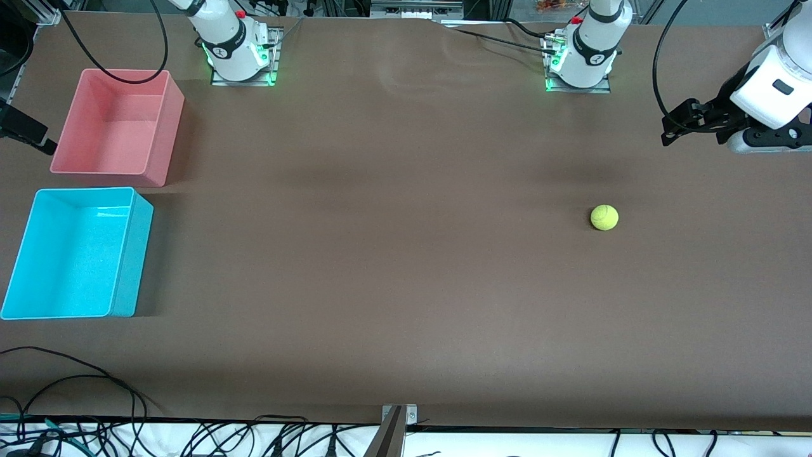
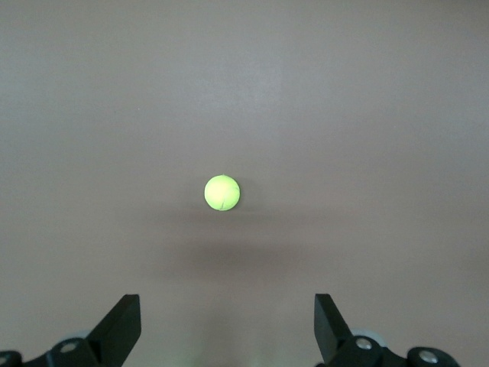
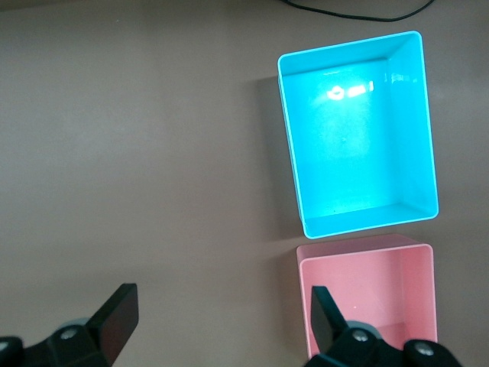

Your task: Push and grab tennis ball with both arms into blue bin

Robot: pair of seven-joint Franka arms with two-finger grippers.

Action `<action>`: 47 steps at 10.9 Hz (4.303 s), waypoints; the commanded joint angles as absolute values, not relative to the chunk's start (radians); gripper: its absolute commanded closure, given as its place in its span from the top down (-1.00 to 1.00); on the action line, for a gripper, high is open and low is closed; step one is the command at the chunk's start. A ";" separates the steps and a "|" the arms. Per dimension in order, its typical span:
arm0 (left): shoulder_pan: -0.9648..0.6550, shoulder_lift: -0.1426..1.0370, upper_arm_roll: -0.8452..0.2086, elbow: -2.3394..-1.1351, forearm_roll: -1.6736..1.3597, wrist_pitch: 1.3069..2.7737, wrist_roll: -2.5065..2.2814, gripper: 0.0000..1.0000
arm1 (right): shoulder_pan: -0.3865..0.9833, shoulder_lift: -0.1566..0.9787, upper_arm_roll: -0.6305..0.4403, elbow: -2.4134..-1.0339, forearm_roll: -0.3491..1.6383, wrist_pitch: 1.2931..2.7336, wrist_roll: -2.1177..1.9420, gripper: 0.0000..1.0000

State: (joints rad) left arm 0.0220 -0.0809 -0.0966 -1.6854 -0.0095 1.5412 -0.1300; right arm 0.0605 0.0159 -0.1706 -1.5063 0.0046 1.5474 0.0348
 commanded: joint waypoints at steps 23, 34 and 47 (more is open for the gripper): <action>0.028 -0.064 -0.100 -1.654 -0.015 1.526 -0.135 1.00 | 0.061 0.014 -0.166 -1.489 0.023 1.529 0.026 1.00; 0.029 -0.064 -0.100 -1.654 -0.021 1.520 -0.133 1.00 | 0.061 0.023 -0.166 -1.489 0.020 1.522 0.028 1.00; 0.061 -0.055 -0.112 -1.675 -0.012 1.570 -0.129 1.00 | 0.060 0.029 -0.167 -1.489 0.018 1.554 0.025 1.00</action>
State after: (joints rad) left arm 0.0357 -0.0738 -0.1053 -1.6844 -0.0095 1.5365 -0.1302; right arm 0.0641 0.0263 -0.1662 -1.5062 0.0046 1.5636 0.0334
